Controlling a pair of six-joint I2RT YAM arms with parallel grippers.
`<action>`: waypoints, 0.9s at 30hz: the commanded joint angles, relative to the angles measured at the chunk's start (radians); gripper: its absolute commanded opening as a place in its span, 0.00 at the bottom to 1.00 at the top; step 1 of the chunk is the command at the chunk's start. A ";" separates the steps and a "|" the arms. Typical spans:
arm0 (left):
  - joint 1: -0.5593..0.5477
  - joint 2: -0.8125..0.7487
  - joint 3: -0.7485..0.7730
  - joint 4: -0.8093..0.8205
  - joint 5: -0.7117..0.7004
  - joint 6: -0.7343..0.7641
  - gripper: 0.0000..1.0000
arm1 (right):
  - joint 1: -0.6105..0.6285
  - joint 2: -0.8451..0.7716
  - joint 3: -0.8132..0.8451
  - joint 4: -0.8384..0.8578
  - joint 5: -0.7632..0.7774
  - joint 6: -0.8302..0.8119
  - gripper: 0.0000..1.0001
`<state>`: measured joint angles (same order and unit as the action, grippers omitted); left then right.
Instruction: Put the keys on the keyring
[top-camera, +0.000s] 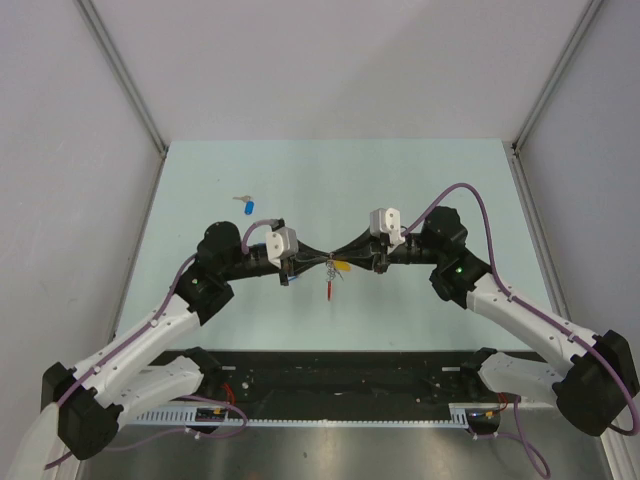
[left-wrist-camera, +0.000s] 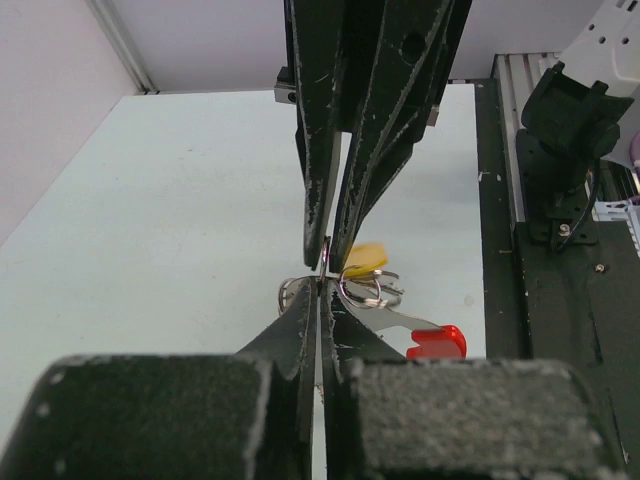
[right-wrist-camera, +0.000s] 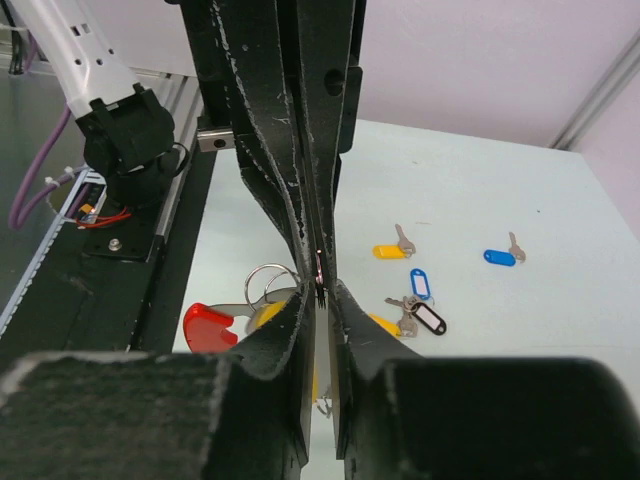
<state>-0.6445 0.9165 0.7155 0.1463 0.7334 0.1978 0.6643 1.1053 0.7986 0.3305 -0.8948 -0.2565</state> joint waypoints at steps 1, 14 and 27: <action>-0.004 -0.018 0.010 0.059 -0.043 -0.038 0.01 | 0.006 -0.010 0.005 0.019 0.068 0.066 0.19; 0.019 -0.149 -0.010 -0.139 -0.498 -0.084 0.00 | -0.026 -0.015 0.007 -0.033 0.400 0.232 0.72; 0.243 -0.372 -0.106 -0.300 -0.591 -0.143 0.01 | 0.020 0.396 0.077 -0.049 0.568 0.405 0.62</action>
<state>-0.4263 0.6140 0.6277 -0.1379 0.1860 0.0685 0.6533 1.3960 0.8200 0.2581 -0.3794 0.0597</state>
